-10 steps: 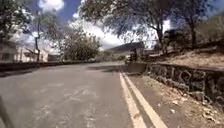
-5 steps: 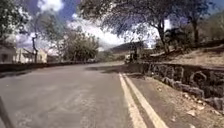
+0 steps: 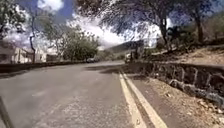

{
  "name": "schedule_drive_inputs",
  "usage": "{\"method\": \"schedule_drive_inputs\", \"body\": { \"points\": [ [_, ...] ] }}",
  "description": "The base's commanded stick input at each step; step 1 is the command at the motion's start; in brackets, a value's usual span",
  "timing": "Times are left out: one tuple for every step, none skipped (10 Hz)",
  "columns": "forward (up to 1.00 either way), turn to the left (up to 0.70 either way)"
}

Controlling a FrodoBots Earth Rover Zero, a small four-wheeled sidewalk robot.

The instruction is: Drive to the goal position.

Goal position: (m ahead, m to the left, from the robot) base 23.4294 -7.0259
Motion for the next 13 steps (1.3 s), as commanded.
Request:
{"method": "schedule_drive_inputs", "body": {
  "points": [
    [0.70,0.00],
    [0.70,0.00],
    [0.70,0.00],
    [0.70,0.00],
    [0.70,0.00],
    [0.70,0.00],
    [0.70,0.00],
    [0.70,0.00],
    [0.70,0.00],
    [0.70,0.00],
    [0.70,0.00],
    [0.70,0.00],
    [0.70,0.00]
  ]
}}
